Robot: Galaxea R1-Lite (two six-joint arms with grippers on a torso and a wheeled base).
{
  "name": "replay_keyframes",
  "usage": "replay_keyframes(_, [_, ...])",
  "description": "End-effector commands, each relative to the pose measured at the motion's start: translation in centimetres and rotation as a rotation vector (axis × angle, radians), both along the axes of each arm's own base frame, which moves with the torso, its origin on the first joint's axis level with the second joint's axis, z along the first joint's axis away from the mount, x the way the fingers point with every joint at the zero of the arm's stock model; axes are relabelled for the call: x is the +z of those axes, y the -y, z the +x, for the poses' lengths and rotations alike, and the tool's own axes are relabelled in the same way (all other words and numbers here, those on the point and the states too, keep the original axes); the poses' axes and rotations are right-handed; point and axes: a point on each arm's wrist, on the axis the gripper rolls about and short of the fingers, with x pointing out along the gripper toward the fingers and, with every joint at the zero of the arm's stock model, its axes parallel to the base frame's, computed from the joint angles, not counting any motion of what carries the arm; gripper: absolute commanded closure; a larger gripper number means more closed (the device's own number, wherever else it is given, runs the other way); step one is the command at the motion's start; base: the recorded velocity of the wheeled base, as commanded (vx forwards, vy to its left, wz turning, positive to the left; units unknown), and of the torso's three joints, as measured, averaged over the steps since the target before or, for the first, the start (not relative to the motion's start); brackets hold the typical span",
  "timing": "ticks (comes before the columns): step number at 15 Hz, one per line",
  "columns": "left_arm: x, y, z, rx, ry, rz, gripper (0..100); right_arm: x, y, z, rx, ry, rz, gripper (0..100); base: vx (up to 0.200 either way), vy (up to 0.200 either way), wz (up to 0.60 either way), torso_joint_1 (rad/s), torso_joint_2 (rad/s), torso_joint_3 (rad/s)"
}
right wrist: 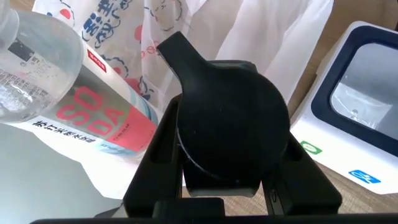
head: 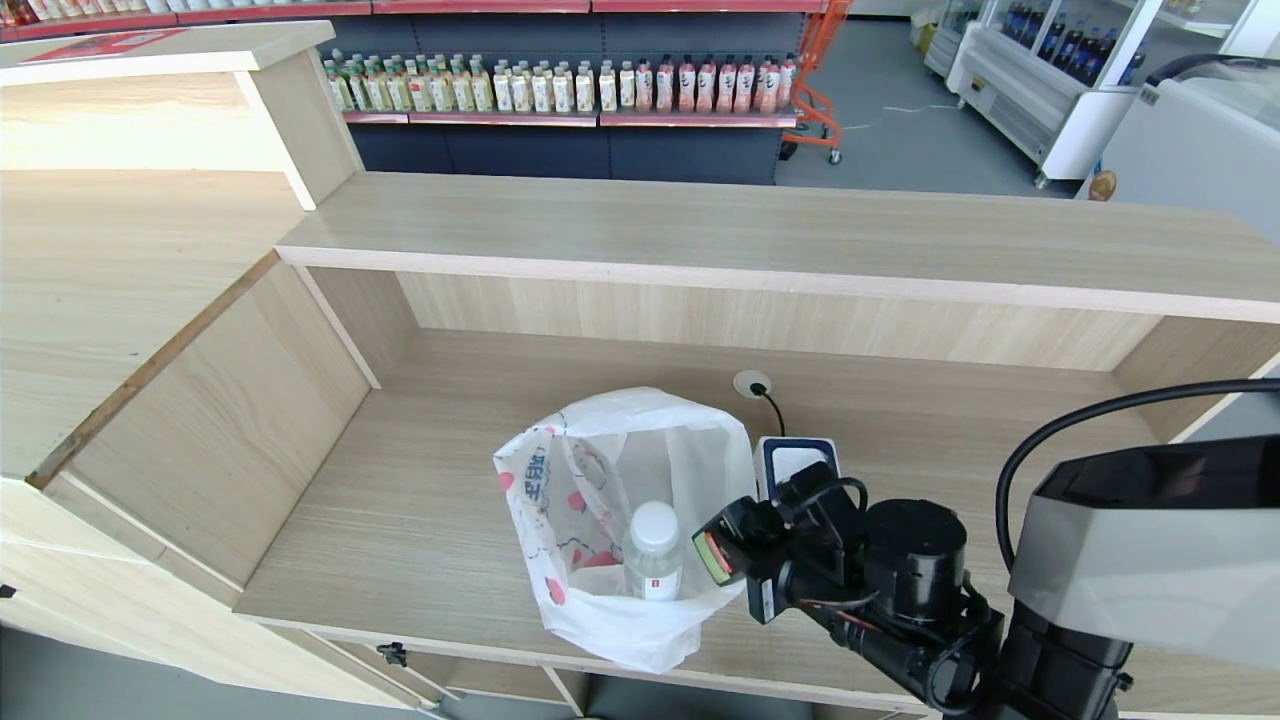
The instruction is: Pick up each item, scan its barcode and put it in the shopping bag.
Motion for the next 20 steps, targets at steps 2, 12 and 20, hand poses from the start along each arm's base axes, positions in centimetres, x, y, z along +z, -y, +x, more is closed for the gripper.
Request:
replay_keyframes(2, [0.0,0.0,0.0,0.0,0.001,-0.001,0,-0.1,0.0,0.0,0.0,-0.003,-0.002,0,0.0,0.0,0.0,0.0,0.0,0.0])
replay_keyframes(12, [0.0,0.0,0.0,0.0,0.001,-0.001,0,2.4,-0.5,0.4,0.007,0.081,0.055,0,0.0,0.0,0.0,0.0,0.0,0.0])
replay_keyframes(20, [0.0,0.0,0.0,0.0,0.001,-0.001,0,9.8,1.4,-2.0,0.003,0.208,0.081,0,0.0,0.0,0.0,0.0,0.0,0.0])
